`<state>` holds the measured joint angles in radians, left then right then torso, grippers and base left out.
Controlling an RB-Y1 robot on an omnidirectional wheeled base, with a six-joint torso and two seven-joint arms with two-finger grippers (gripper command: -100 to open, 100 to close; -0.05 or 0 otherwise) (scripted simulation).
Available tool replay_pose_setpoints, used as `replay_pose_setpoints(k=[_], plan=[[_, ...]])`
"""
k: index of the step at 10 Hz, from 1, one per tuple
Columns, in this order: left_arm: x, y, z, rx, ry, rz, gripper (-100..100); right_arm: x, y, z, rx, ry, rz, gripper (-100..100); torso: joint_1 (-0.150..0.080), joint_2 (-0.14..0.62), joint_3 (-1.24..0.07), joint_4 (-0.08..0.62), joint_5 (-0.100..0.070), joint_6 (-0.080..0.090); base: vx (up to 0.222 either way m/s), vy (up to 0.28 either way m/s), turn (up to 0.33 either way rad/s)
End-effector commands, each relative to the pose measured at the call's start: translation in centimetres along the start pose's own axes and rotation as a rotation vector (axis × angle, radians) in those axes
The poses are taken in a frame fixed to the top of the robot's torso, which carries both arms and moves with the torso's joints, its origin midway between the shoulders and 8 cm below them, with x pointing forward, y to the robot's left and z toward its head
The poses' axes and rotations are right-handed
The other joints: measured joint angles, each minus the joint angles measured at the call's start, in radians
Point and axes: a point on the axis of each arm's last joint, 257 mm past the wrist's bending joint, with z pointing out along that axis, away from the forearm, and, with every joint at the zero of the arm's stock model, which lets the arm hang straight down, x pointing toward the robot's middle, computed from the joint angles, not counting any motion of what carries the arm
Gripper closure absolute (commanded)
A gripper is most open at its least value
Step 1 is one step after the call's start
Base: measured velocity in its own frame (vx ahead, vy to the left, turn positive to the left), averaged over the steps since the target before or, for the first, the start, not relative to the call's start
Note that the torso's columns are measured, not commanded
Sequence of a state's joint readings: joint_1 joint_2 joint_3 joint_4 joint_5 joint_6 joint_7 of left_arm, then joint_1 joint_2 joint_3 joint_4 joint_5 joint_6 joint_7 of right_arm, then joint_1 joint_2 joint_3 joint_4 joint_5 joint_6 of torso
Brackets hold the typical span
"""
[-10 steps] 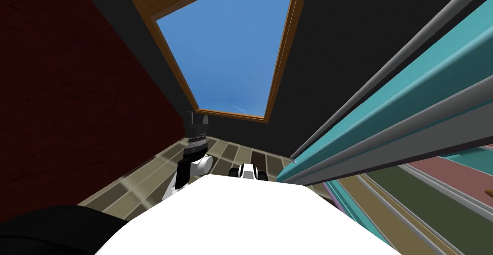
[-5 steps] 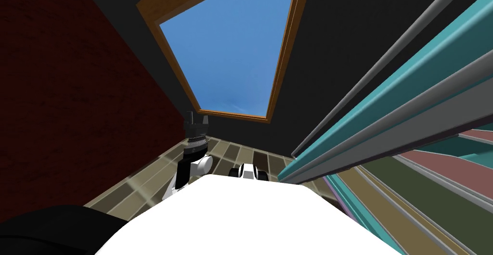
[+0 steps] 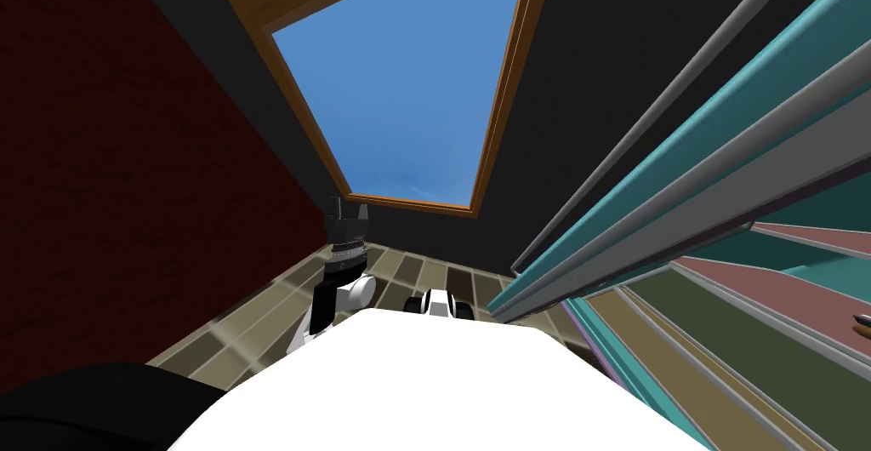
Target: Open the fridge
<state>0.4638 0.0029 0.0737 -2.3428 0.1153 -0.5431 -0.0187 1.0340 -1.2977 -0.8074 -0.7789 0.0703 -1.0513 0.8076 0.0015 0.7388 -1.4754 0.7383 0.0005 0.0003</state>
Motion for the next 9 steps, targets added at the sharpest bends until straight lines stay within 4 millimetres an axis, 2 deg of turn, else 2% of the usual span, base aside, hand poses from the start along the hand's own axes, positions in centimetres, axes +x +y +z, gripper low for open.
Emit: replay_pose_setpoints(k=[1, 3, 4, 5, 9], plan=[[0.0, 0.0, 0.0, 0.000, 0.000, 0.000, 0, -1.7, -1.2, 0.6, -0.010, -0.013, -0.004, -100, 0.001, 0.000, 0.000, 0.000, 0.001, 0.000, 0.005, 0.021, -0.031], [0.0, 0.0, 0.0, 0.000, 0.000, 0.000, 0, -4.1, -2.5, 1.6, -0.027, -0.030, -0.010, -100, -0.001, -0.001, -0.001, 0.000, 0.000, 0.000, 0.009, 0.021, -0.093], [0.0, 0.0, 0.0, 0.000, 0.000, 0.000, 0, -3.4, -2.3, 1.1, -0.022, -0.024, -0.011, -100, -0.001, -0.001, -0.001, 0.000, 0.000, 0.000, 0.004, 0.012, -0.025], [0.0, 0.0, 0.0, 0.000, 0.000, 0.000, 0, -3.5, -2.3, 1.1, -0.022, -0.026, -0.009, 0, -0.003, -0.001, 0.000, 0.000, -0.001, -0.001, 0.000, 0.000, 0.000], [0.0, 0.0, 0.0, 0.000, 0.000, 0.000, 0, -3.5, -2.3, 1.1, -0.022, -0.026, -0.009, 0, -0.001, -0.001, -0.001, 0.000, 0.000, 0.000, 0.000, 0.000, 0.000]])
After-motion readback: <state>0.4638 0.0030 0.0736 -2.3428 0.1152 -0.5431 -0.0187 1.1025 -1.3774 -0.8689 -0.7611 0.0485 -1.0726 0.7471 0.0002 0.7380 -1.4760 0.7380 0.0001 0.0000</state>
